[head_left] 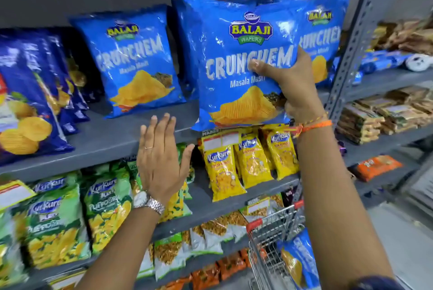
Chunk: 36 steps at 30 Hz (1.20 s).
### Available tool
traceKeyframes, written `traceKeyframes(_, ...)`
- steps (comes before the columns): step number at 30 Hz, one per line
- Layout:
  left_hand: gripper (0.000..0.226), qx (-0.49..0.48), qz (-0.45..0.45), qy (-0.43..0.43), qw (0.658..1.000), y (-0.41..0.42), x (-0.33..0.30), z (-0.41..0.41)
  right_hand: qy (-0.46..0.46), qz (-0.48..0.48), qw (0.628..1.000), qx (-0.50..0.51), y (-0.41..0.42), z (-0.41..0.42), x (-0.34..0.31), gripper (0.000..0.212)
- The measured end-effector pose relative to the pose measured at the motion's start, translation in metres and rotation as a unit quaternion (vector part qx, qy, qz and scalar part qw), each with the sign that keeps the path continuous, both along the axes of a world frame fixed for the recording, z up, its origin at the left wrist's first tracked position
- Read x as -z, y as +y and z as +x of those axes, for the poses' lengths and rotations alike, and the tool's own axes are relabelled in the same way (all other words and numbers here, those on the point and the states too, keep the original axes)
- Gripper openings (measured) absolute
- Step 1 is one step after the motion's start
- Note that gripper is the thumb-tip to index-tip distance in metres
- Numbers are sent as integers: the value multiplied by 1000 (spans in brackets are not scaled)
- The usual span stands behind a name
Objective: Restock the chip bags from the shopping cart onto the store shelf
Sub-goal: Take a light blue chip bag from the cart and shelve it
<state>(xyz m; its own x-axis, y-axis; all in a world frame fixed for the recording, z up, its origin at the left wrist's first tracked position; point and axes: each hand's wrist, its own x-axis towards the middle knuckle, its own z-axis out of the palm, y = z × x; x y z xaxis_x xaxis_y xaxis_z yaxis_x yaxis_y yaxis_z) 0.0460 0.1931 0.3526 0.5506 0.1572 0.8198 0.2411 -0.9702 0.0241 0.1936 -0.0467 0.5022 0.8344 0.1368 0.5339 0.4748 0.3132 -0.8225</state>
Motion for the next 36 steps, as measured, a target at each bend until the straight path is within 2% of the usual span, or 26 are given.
traceKeyframes(4,69,-12,11,22,1000,5,4,2,18,-23,999,-34,20,24,-17,63)
traceKeyframes(11,61,-17,23,-4,1000,8,7,9,65,-38,996,-55,36,63,-4,68)
traceKeyframes(15,60,-25,21,-8,999,8,10,12,57,-37,995,-68,43,71,-5,67)
traceKeyframes(27,61,-22,6,0,1000,1,4,6,55,-82,993,-67,55,87,-2,86)
traceKeyframes(32,60,-6,-6,5,1000,-2,1,2,61,-104,992,-33,51,86,0,81)
traceKeyframes(36,62,6,-35,-8,999,-8,-1,-1,60,-174,982,46,31,70,0,84)
